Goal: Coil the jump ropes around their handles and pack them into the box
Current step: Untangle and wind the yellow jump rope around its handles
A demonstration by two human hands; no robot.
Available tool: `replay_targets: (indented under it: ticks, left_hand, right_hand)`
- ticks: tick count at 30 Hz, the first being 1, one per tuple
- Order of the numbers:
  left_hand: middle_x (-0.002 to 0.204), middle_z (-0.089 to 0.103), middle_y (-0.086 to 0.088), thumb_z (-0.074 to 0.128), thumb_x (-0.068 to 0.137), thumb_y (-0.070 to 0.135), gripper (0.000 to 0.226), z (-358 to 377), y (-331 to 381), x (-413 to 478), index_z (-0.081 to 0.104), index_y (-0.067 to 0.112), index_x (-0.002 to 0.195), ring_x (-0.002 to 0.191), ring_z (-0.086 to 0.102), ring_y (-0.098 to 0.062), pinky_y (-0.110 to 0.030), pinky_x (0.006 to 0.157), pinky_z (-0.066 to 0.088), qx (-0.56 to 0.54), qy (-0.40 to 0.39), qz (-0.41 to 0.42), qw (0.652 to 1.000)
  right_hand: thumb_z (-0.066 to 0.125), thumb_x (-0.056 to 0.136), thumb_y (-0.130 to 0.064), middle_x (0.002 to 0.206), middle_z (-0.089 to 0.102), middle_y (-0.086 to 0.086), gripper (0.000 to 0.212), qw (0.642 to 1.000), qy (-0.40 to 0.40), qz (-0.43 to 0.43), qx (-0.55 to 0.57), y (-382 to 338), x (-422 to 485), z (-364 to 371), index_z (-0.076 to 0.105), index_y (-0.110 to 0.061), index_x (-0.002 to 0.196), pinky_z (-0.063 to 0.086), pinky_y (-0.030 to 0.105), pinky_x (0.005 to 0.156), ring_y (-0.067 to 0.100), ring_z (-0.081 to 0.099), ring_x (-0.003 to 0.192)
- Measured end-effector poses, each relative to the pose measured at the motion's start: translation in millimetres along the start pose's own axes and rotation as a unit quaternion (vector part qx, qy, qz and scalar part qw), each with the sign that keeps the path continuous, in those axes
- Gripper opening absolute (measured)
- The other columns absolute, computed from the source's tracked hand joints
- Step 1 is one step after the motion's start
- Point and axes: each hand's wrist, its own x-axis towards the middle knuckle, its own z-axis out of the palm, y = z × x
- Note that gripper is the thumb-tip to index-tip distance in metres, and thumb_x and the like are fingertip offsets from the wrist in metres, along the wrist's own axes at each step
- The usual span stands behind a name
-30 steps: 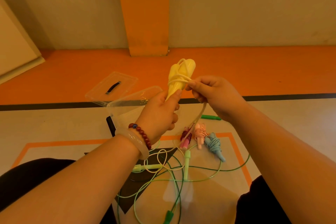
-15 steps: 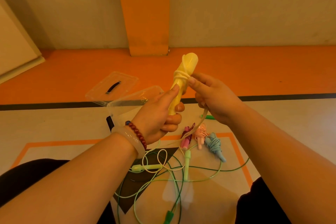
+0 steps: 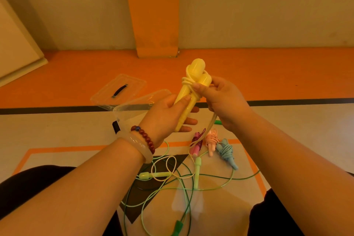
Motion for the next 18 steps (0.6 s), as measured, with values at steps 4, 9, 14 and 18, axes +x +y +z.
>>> replay_targets:
  ticks: [4, 9, 14, 18]
  left_hand:
    - [0.102, 0.070, -0.008, 0.052, 0.097, 0.028, 0.014, 9, -7, -3, 0.057, 0.027, 0.111, 0.082, 0.073, -0.022, -0.035, 0.069, 0.061, -0.032, -0.026, -0.012, 0.999]
    - [0.102, 0.068, -0.011, 0.048, 0.099, 0.029, 0.020, 14, -4, -6, 0.056, 0.017, 0.112, 0.073, 0.072, -0.018, -0.033, 0.059, 0.060, -0.106, -0.061, -0.074, 0.990]
    - [0.086, 0.067, -0.006, 0.048, 0.099, 0.026, 0.012, 13, -5, -3, 0.057, 0.018, 0.102, 0.057, 0.061, -0.009, -0.021, 0.048, 0.050, -0.144, -0.055, -0.072, 0.985]
    - [0.079, 0.062, -0.003, 0.048, 0.100, 0.023, 0.011, 11, -7, 1, 0.057, 0.016, 0.102, 0.052, 0.047, -0.006, -0.016, 0.042, 0.037, -0.167, -0.038, -0.063, 0.983]
  right_hand:
    - [0.065, 0.089, -0.021, 0.091, 0.072, -0.005, 0.032, 1.000, 0.003, 0.001, 0.010, -1, 1, 0, 0.060, -0.011, 0.119, 0.052, 0.019, 0.066, 0.002, 0.068, 0.079]
    - [0.069, 0.085, -0.023, 0.107, 0.071, 0.000, 0.038, 1.000, 0.014, -0.005, -0.027, 1, 3, -4, 0.059, -0.017, 0.122, 0.056, 0.033, 0.084, 0.013, 0.068, 0.098]
    - [0.063, 0.091, -0.023, 0.073, 0.068, -0.017, 0.034, 1.000, 0.004, -0.010, -0.029, -5, 1, -6, 0.060, -0.013, 0.123, 0.043, 0.010, 0.054, -0.008, 0.059, 0.061]
    - [0.060, 0.092, -0.032, 0.061, 0.058, -0.012, 0.020, 0.996, -0.016, 0.007, -0.085, -6, 1, -13, 0.069, -0.021, 0.106, 0.037, 0.017, 0.050, 0.001, 0.043, 0.050]
